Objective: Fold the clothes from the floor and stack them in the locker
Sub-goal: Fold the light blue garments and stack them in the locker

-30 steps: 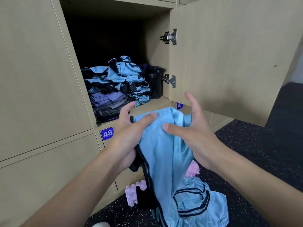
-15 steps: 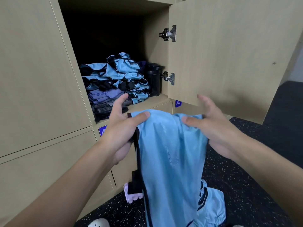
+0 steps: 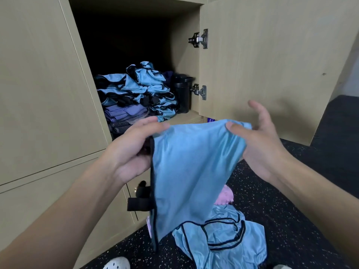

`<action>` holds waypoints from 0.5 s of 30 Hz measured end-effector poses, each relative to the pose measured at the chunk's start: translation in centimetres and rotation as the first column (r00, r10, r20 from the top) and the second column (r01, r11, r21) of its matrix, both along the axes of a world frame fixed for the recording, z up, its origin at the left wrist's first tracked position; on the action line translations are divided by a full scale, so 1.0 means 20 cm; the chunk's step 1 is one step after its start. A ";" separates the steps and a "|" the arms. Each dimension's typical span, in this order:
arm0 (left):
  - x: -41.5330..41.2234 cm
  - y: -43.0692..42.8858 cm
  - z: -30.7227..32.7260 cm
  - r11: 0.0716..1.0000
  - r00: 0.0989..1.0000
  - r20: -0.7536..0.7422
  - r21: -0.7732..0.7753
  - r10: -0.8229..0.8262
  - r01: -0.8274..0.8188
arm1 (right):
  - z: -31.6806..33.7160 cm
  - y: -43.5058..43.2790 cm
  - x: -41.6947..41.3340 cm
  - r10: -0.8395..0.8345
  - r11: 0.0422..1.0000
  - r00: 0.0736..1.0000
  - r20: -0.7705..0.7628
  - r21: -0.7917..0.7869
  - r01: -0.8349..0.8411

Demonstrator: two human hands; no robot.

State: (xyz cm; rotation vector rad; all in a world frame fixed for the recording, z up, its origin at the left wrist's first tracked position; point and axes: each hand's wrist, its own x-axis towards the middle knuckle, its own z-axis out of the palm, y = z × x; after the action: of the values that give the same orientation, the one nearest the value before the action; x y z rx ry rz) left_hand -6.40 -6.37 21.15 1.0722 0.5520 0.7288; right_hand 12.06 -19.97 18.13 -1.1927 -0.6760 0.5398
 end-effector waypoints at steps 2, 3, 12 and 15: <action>-0.01 -0.01 0.01 0.996 0.994 0.064 -0.012 -0.092 0.093 | -0.01 0.00 -0.01 0.054 0.998 0.998 0.034 -0.042 -0.053; -0.01 -0.01 0.00 0.992 0.990 0.069 0.009 -0.124 0.123 | -0.02 0.00 -0.02 0.094 0.993 0.994 0.059 -0.080 -0.090; 0.00 -0.02 -0.01 0.995 1.000 -0.030 0.097 0.006 -0.003 | 0.06 -0.03 -0.03 -0.116 0.987 0.992 0.042 -0.110 0.120; 0.01 -0.01 -0.01 0.998 0.999 -0.011 0.048 0.052 -0.052 | 0.06 -0.04 -0.03 -0.127 0.979 0.990 0.054 -0.152 0.134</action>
State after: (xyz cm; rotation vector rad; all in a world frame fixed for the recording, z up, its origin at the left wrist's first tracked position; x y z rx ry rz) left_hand -6.28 -6.66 21.01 1.1107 0.5775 0.7845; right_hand 11.48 -20.72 19.36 -1.3886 -0.5958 0.4634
